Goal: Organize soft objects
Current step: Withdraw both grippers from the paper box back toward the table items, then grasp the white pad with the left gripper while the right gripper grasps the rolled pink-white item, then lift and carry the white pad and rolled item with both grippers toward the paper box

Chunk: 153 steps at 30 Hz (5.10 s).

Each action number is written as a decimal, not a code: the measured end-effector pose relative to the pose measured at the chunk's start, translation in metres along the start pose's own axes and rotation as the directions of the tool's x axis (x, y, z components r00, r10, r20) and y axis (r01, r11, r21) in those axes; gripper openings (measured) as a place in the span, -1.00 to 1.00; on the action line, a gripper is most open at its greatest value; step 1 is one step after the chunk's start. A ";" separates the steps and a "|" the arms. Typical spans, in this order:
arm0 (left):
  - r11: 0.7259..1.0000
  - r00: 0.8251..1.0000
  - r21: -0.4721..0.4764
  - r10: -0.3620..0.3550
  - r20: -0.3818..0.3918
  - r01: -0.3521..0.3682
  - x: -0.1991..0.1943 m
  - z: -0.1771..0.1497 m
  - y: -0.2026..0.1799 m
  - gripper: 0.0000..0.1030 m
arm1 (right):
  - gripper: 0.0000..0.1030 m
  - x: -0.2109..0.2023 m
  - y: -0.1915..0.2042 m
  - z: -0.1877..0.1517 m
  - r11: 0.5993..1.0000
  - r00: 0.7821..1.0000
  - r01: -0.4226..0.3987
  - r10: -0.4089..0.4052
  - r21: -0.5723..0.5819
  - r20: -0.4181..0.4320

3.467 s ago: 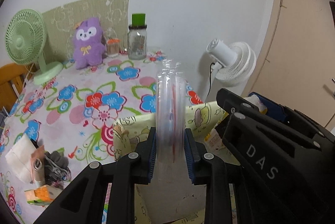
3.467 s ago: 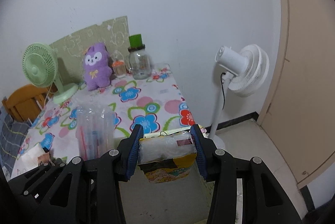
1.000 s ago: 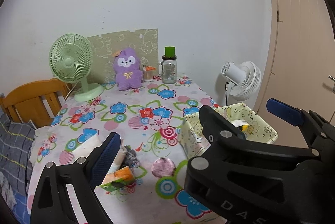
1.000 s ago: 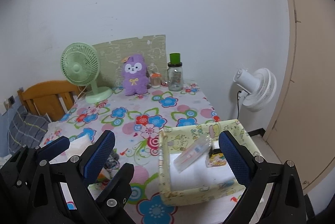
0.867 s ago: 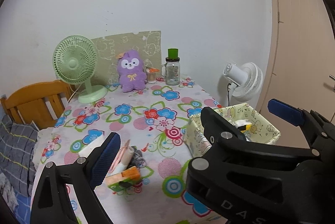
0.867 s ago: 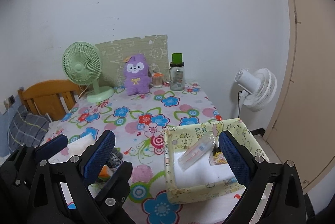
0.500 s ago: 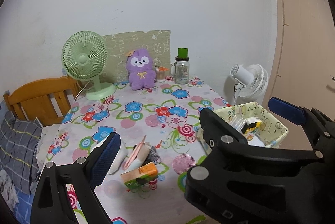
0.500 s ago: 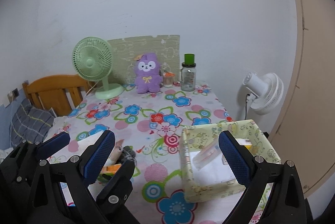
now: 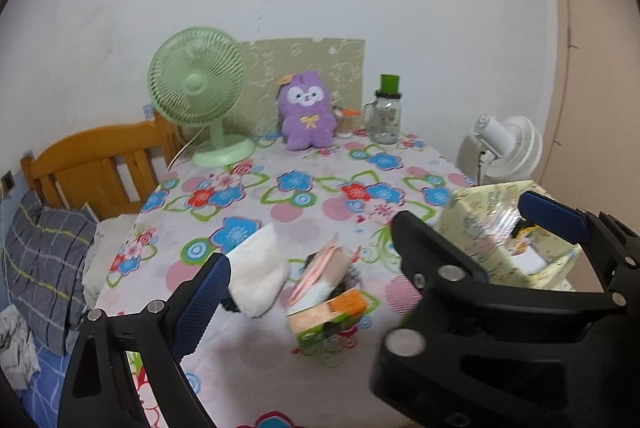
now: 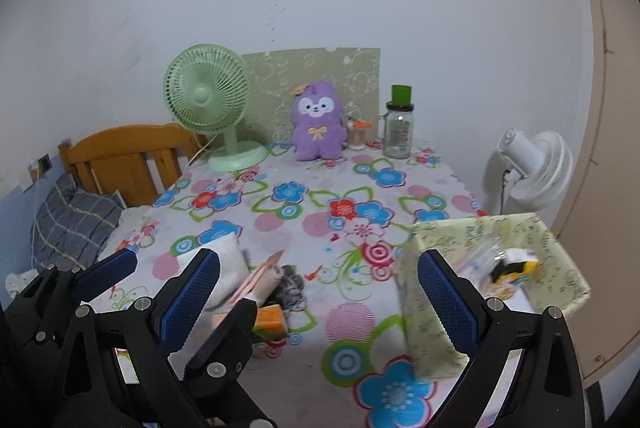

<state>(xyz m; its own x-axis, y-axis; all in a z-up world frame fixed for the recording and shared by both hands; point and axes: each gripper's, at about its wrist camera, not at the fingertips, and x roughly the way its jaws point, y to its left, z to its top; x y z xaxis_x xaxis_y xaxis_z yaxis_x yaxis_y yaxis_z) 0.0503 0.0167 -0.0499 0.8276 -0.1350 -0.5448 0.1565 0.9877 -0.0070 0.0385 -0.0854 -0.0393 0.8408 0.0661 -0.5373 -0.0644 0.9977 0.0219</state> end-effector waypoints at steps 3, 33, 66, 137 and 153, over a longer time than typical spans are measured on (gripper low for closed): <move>1.000 1.000 -0.024 0.015 -0.018 -0.015 0.010 -0.004 0.012 0.85 | 0.95 0.011 0.004 -0.004 1.000 1.000 -0.024 0.024 0.010 -0.016; 0.989 0.980 -0.103 0.083 -0.179 -0.102 0.088 -0.042 0.064 0.50 | 0.69 0.109 0.021 -0.039 0.998 0.975 -0.052 0.056 0.027 -0.215; 0.992 0.983 -0.119 0.028 -0.179 -0.050 0.106 -0.029 0.058 -0.71 | -0.76 0.136 0.023 -0.026 0.995 0.969 -0.089 0.098 0.051 -0.226; 1.000 0.997 -0.003 0.010 0.071 -0.010 -0.016 0.048 -0.082 -0.78 | -0.80 -0.027 -0.081 0.045 0.999 1.000 -0.009 0.008 0.038 0.021; 0.999 0.997 0.036 -0.040 0.069 0.037 -0.013 0.057 -0.148 -0.78 | -0.81 -0.034 -0.140 0.043 0.999 1.000 0.023 -0.024 0.046 0.020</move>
<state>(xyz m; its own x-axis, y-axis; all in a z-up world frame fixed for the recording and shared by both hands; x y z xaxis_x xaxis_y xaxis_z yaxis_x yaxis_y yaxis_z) 0.0469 -0.1323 0.0061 0.8562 -0.1794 -0.4846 0.2065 0.9784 0.0026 0.0426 -0.2265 0.0122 0.8528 0.0425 -0.5204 -0.0201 0.9986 0.0485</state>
